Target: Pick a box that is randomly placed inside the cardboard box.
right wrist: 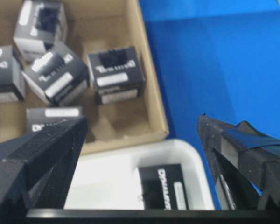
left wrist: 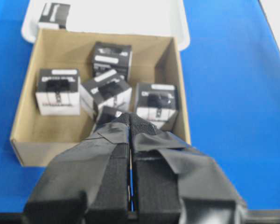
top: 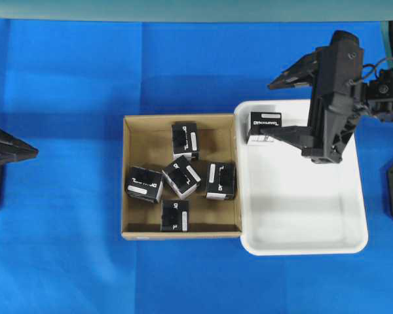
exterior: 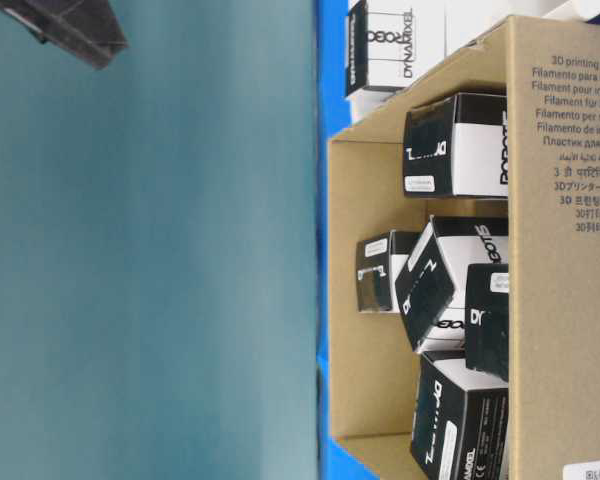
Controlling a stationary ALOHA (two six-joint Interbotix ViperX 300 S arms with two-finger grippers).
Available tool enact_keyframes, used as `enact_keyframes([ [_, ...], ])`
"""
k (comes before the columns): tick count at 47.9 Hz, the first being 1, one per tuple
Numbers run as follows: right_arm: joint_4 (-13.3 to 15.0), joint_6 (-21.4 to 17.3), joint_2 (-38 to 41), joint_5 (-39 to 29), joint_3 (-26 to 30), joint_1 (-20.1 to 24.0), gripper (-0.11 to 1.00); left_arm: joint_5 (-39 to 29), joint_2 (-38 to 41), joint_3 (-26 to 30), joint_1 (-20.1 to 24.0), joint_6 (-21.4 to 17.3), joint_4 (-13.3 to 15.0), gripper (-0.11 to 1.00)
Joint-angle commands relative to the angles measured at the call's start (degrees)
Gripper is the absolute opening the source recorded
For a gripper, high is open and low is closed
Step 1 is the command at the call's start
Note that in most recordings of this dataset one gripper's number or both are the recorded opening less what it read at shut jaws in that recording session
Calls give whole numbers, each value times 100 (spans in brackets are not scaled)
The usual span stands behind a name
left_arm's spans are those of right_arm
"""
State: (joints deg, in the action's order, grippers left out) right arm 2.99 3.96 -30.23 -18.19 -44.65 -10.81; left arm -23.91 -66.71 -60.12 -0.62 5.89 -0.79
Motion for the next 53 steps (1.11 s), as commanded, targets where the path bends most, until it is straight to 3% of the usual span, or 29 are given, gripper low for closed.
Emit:
enact_keyframes([
  [1,-26,-35,-123,220,9,114,99,26,79,123,18,-9,-9,-5],
  [15,-44,-483,-853,773,-325,272,99,26,88,114,53,-9,-18,-5],
  [33,-18,-475,-1942,756,-668,387,99,26,97,114,53,-9,-9,-5],
  [53,-18,-519,-2452,580,-888,721,99,88,105,132,-9,-18,-18,-5],
])
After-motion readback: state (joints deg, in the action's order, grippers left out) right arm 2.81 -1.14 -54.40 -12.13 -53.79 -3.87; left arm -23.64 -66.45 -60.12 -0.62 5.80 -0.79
